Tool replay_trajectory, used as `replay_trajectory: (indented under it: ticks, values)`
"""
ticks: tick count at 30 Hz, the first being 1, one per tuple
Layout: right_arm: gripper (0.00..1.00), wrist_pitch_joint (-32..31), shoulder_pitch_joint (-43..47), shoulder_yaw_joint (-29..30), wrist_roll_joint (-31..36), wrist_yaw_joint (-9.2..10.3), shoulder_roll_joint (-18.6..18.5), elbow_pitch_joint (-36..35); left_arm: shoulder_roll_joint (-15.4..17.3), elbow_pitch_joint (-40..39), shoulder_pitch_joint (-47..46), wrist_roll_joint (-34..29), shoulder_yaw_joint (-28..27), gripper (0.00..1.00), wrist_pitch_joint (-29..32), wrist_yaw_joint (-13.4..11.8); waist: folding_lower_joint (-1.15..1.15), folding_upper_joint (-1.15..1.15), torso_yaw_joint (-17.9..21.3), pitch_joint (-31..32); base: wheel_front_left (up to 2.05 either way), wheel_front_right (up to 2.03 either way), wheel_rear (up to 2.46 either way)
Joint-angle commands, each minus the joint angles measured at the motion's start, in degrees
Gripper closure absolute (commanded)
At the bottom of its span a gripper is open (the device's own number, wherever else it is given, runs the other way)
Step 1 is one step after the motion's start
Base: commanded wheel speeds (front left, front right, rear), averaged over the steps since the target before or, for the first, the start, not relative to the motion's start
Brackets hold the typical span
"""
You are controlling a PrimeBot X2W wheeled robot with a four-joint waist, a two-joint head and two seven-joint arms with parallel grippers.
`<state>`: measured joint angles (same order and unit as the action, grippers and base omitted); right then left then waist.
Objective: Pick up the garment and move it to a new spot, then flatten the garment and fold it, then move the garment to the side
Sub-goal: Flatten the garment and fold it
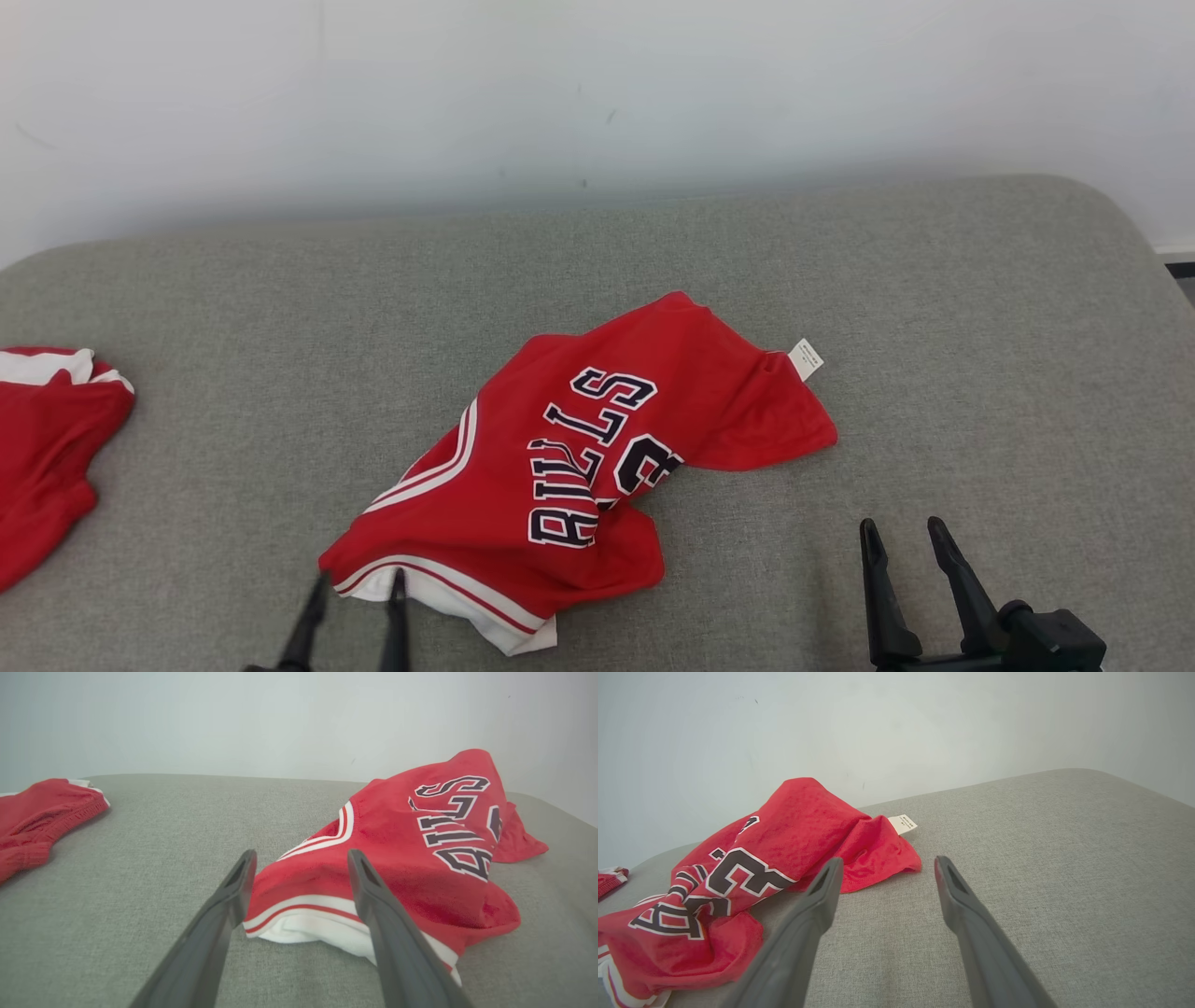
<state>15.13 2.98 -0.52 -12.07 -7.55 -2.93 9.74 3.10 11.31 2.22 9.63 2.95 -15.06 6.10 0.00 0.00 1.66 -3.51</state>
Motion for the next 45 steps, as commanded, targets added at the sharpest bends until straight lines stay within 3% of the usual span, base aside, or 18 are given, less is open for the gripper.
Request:
replay_trajectory:
  ticks: [1,11,22,23,24,25,37,45]
  values:
    - [0.00,0.03,0.09,-0.13,0.19,0.13,0.10,-0.19,-0.24,0.95,0.93,-0.46,1.33,0.00,-0.18,0.36,0.00,0.00,0.08,-0.19,0.00,0.00,0.00]
    - [0.00,0.03,-0.60,-0.28,-0.09,0.13,0.10,0.21,-0.18,7.18,1.00,1.24,12.49,0.00,-0.19,0.87,0.00,0.00,1.01,-1.27,0.00,0.00,0.00]
    - [0.00,0.03,-1.49,-0.07,0.57,0.13,0.10,0.06,-0.20,13.82,-5.47,-0.59,14.81,0.00,-0.19,-1.74,0.00,0.00,4.10,-2.72,0.00,0.00,0.00]
    - [0.00,0.03,-1.54,-0.01,0.61,0.13,0.10,0.05,-0.17,14.83,-6.04,-0.57,14.88,0.12,-0.18,-1.72,0.00,0.00,4.30,-2.84,0.00,0.00,0.00]
    - [0.00,0.03,-1.61,0.03,0.62,0.13,0.10,0.06,-0.18,15.40,-6.76,-0.50,14.83,0.61,-0.18,-1.68,0.00,0.00,4.43,-2.93,0.00,0.00,0.00]
    - [0.00,0.03,-1.67,0.07,0.59,0.13,0.10,0.08,-0.19,16.00,-7.43,-0.53,14.72,1.00,-0.19,-1.71,0.00,0.00,4.55,-3.02,0.00,0.00,0.00]
    - [0.00,0.03,-2.31,-0.16,-0.02,0.13,0.10,-0.13,0.07,7.17,-12.49,-3.43,12.75,1.00,-0.19,-1.15,0.00,0.00,5.54,-3.86,0.00,0.00,0.00]
    - [0.00,0.03,-3.58,-0.86,0.58,0.13,0.10,0.06,1.73,11.98,-20.45,-4.96,13.82,1.00,-0.19,0.34,0.00,0.00,7.81,-5.01,0.00,0.00,0.00]
